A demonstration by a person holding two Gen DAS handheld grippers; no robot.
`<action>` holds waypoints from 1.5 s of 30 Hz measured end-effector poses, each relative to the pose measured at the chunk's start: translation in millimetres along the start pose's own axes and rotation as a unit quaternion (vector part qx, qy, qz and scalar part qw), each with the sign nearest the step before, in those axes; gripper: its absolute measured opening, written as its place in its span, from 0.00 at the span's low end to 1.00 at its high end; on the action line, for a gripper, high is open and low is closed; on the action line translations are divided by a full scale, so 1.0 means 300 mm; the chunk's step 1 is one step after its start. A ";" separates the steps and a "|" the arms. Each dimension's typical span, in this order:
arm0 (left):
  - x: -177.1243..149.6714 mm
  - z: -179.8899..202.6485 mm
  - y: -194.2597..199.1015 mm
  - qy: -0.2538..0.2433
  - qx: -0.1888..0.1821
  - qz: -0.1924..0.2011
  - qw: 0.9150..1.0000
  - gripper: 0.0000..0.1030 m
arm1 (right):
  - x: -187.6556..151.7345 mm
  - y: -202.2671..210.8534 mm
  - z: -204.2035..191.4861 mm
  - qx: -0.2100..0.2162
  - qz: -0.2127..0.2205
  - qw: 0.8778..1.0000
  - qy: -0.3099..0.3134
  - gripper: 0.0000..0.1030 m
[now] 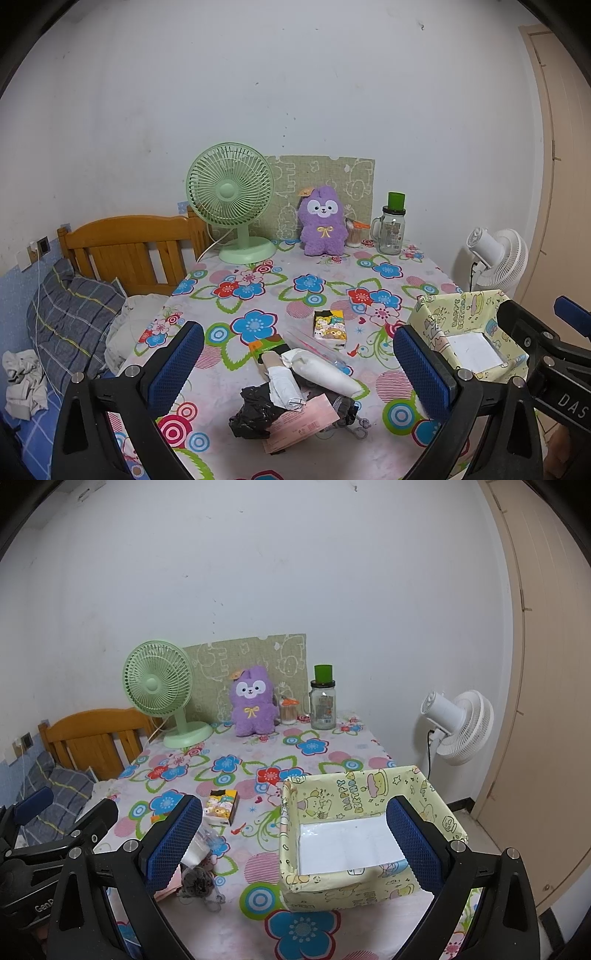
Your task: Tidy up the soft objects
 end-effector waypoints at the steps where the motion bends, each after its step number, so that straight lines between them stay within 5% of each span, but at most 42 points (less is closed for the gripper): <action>1: 0.001 -0.001 0.000 0.000 0.000 0.000 1.000 0.99 | 0.000 0.000 0.001 0.000 0.000 1.000 0.000 0.98; 28: -0.029 0.004 -0.036 0.003 -0.006 -0.011 1.000 0.99 | -0.014 -0.032 0.002 0.003 -0.011 1.000 -0.015 0.98; 45: -0.096 -0.073 -0.129 0.006 0.000 -0.043 0.999 0.94 | -0.069 -0.151 -0.106 0.019 -0.042 0.999 -0.003 0.98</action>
Point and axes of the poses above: each gripper's, at about its wrist camera, not at the fingertips, and y roughly against the way its jaws point, z to its right, x to its top, the point moved 3 cm from there along -y, roughly the way its jaws point, and after that the axes turned 7 degrees about z, right-handed, at the moved point
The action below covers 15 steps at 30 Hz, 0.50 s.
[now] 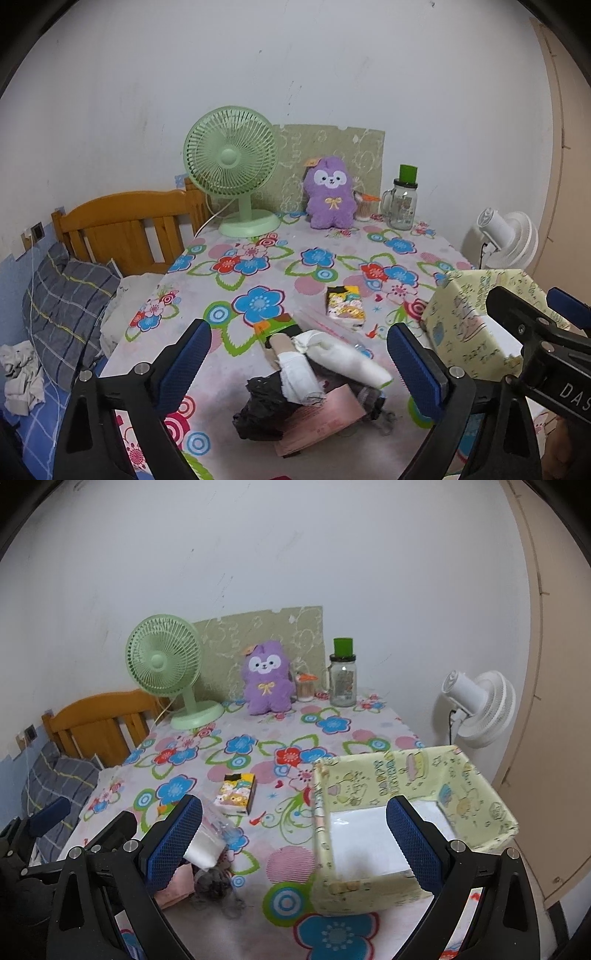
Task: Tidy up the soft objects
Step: 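Reach the right tool to the white towel and close on it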
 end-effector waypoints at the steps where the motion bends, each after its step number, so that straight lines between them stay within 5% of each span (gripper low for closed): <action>1: -0.005 -0.007 -0.009 0.000 0.000 -0.003 1.000 0.94 | -0.004 -0.010 -0.007 0.002 -0.003 1.000 0.000 0.98; 15: -0.085 -0.086 -0.123 -0.002 -0.005 -0.052 0.999 0.92 | -0.081 -0.135 -0.156 0.032 -0.048 0.998 0.020 0.98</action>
Point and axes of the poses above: each gripper's, at about its wrist camera, not at the fingertips, and y roughly against the way its jaws point, z to its right, x to its top, the point moved 3 cm from there along -y, roughly the way its jaws point, and after that the axes turned 7 degrees about z, right-handed, at the moved point
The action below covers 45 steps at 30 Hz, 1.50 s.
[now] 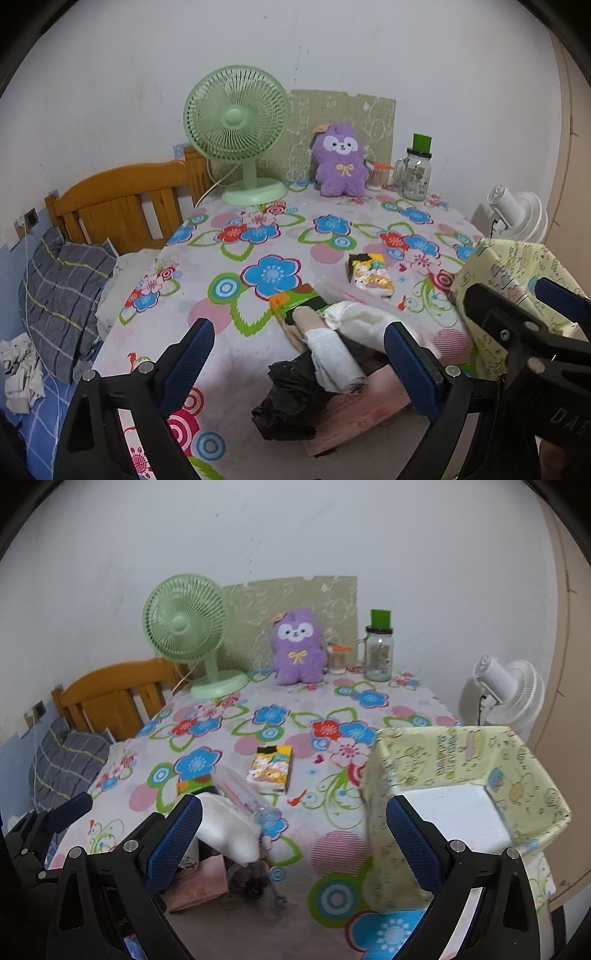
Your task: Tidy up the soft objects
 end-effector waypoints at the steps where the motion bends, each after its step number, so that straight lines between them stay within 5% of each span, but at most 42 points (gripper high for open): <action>1: -0.006 -0.003 -0.010 0.001 -0.001 -0.005 1.000 0.92 | -0.005 -0.014 -0.013 0.002 -0.005 1.000 0.002 0.98; 16: -0.057 -0.008 -0.121 -0.001 -0.011 -0.045 0.999 0.85 | -0.062 -0.166 -0.118 0.047 -0.060 0.997 0.029 0.92; 25: -0.080 -0.002 -0.178 -0.007 -0.008 -0.075 0.997 0.78 | -0.104 -0.253 -0.141 0.084 -0.106 0.991 0.012 0.76; 35: -0.097 0.030 -0.206 -0.012 -0.007 -0.085 0.996 0.48 | -0.138 -0.297 -0.115 0.099 -0.141 0.985 -0.013 0.53; 45: -0.090 0.048 -0.200 -0.020 -0.012 -0.081 0.996 0.27 | -0.129 -0.287 -0.108 0.101 -0.134 0.986 -0.011 0.42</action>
Point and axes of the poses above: each gripper's, at about its wrist camera, not at the fingertips, and y roughly against the way its jaws point, z to its right, x to its top, the point moved 3 cm from there along -y, roughly the way its jaws point, and after that the axes turned 7 degrees about z, right-handed, at the moved point
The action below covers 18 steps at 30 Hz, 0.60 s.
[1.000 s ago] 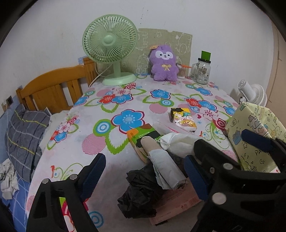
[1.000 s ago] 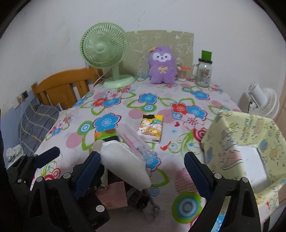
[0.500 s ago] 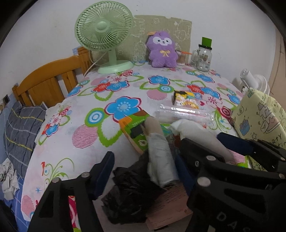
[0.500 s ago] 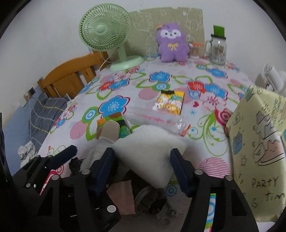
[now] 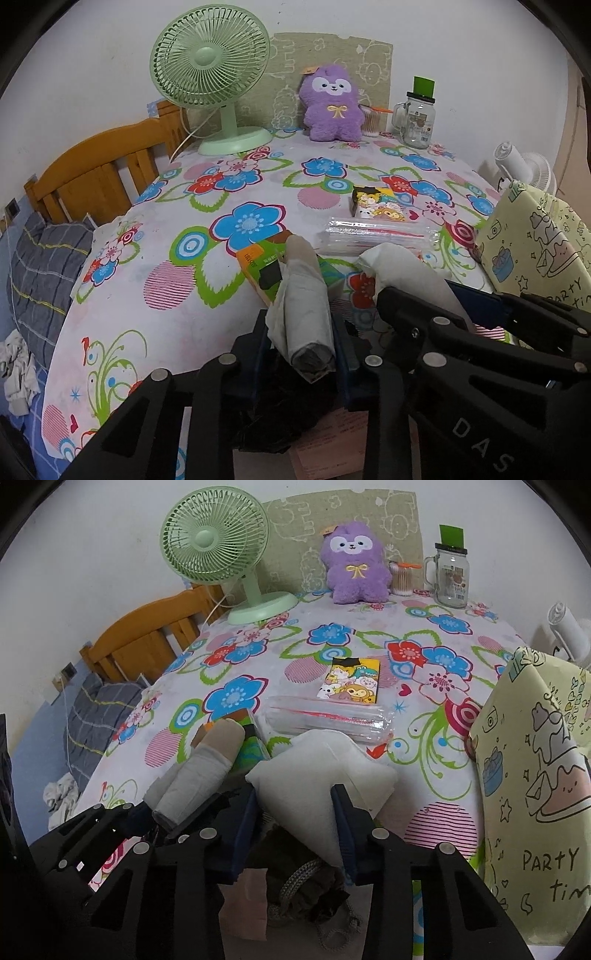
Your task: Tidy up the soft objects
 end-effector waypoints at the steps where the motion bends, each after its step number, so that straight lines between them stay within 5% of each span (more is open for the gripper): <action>1: 0.001 0.002 0.003 -0.001 -0.001 0.001 1.000 0.27 | 0.001 0.005 -0.001 -0.001 0.001 1.000 0.001 0.41; 8: 0.013 0.012 0.022 -0.005 0.003 0.010 1.000 0.28 | 0.008 0.038 -0.006 -0.006 0.012 1.000 0.008 0.40; 12: 0.020 0.015 0.033 -0.012 0.014 0.017 1.000 0.40 | 0.014 0.054 -0.004 -0.011 0.017 1.000 0.007 0.40; 18: 0.034 0.032 0.047 -0.020 -0.002 0.029 0.999 0.34 | 0.025 0.078 0.000 -0.017 0.025 1.000 0.007 0.40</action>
Point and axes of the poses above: each gripper's, at about its wrist camera, not at the fingertips, and y roughly against the way its jaws point, z to its right, x to its top, the point moved 3 cm from there along -y, roughly the way its jaws point, and after that the axes turned 7 degrees about z, right-handed, at the moved point
